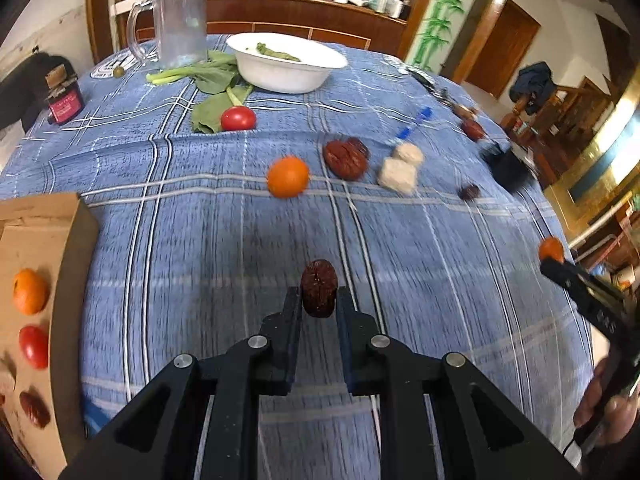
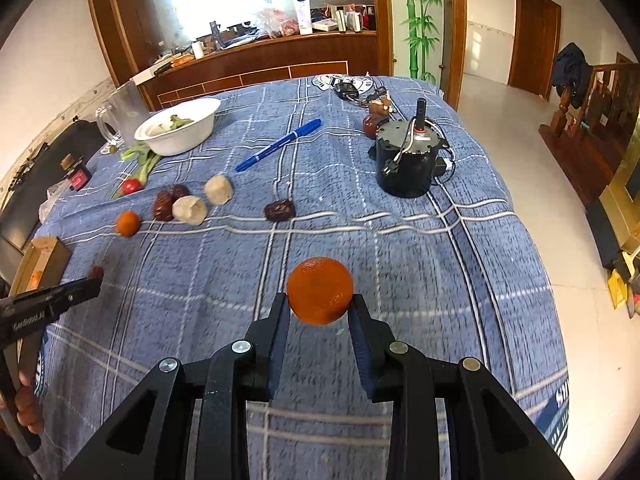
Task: Organize fruits
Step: 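Carry the tangerine with the right gripper while the left gripper carries the jujube to the tray, then open the right gripper over the tray while the left gripper releases the jujube there, then move both open grippers back over the remaining items on the table, then grasp a beige cube with the right gripper while the left gripper grasps a tangerine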
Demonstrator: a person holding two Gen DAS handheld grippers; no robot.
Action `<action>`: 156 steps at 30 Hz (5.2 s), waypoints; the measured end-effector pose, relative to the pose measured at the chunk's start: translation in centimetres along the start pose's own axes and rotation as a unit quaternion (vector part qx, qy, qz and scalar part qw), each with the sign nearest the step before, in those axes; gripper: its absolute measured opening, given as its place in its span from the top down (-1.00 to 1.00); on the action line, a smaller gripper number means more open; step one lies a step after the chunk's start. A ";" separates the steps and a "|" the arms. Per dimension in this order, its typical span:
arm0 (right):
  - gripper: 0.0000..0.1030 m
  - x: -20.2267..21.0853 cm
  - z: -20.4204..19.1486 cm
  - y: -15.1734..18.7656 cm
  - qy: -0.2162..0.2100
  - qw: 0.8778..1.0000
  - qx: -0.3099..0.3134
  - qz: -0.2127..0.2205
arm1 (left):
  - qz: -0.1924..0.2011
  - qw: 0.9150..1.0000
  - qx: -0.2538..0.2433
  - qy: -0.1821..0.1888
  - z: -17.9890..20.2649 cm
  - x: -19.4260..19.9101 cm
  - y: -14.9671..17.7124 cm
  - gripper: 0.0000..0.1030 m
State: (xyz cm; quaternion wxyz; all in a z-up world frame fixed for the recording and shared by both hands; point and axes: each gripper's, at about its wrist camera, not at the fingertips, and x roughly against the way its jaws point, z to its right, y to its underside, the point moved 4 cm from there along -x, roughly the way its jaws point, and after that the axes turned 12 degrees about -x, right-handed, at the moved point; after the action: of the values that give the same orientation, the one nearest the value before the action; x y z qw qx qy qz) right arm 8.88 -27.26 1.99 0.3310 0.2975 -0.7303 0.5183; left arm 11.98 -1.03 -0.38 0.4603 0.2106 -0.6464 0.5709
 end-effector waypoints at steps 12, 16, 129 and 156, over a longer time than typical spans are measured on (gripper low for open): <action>0.38 2.8 -3.7 4.7 -0.004 1.000 0.027 -0.010 | 0.008 1.000 -0.004 0.015 0.3 4.7 4.7 0.68; 0.38 3.0 -5.6 6.0 -0.010 0.999 0.039 -0.018 | 0.017 1.000 -0.004 0.011 -0.2 6.1 5.5 0.68; -0.01 -1.1 -15.5 2.7 -0.056 0.994 0.081 -0.055 | 0.013 0.995 0.031 -0.096 -8.3 11.2 8.6 -0.30; 0.24 -11.0 -11.7 -4.1 -0.056 0.996 0.006 -0.062 | -0.025 0.997 -0.015 -0.066 -4.2 -5.2 -6.9 -0.31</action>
State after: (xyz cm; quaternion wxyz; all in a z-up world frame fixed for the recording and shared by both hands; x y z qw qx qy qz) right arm 20.75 -16.28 -1.58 0.3194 0.3727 -0.7244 0.4840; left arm 21.52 -0.19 -1.24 0.4337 0.2569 -0.6784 0.5344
